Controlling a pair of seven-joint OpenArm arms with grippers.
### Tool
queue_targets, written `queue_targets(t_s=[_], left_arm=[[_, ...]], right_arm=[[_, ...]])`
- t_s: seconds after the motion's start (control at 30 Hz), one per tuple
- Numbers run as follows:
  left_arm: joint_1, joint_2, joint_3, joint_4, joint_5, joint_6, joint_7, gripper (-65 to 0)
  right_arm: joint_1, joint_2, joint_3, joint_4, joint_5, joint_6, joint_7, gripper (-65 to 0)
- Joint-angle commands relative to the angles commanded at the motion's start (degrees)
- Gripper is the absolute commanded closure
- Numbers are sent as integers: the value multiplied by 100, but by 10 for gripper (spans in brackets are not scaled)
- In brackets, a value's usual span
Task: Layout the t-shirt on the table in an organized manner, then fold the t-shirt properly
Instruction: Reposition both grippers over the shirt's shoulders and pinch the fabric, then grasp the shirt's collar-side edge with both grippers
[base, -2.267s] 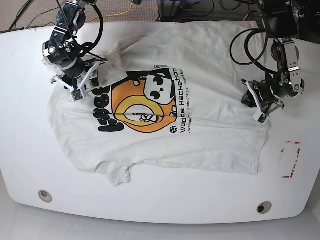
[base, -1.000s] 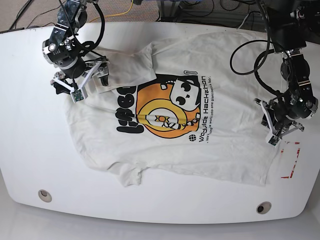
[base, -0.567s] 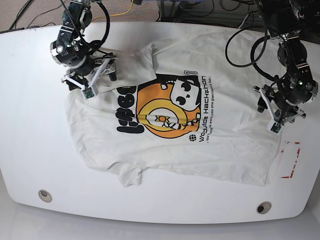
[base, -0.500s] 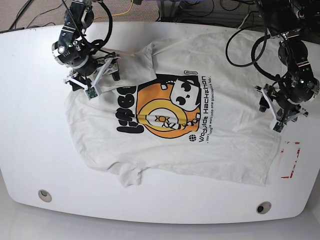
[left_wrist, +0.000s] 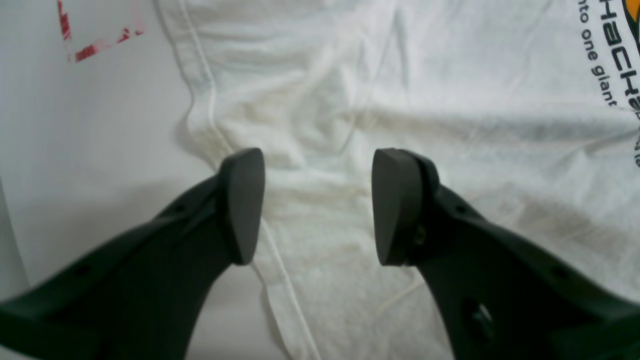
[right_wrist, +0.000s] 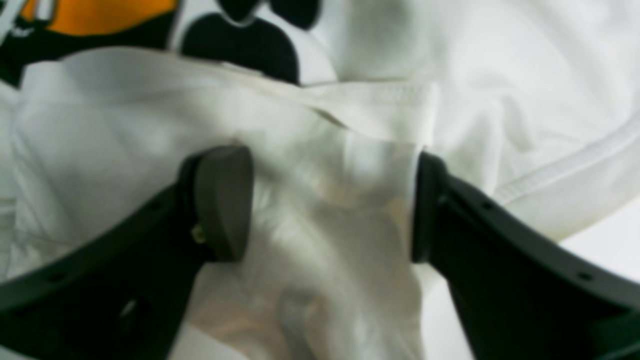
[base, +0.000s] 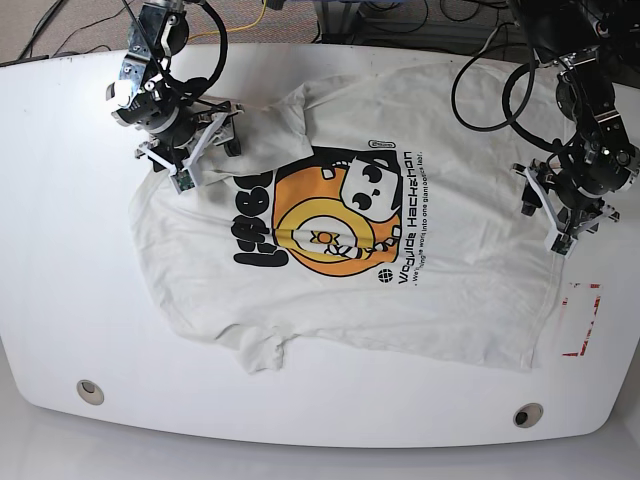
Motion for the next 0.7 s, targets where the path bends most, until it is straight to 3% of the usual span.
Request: queue_targets(t_s=[0.13,0.23,0.5,0.7], left_arm=[[88,0,0,0,0,0,0,-325],[167,0,0,9,0,0,0,-325],[466,18,-18,299,0,0,44,-328],[536,79,-308,334,-35,0,738,-331]], right_arm=[[-97,0,-26,9,18,0,0,-95],[-105,0,-26,9,9,0,0,-3],[-290,0,-9,273,9,0,0,0],[-325,0,-26,519,-9,0,0,0]])
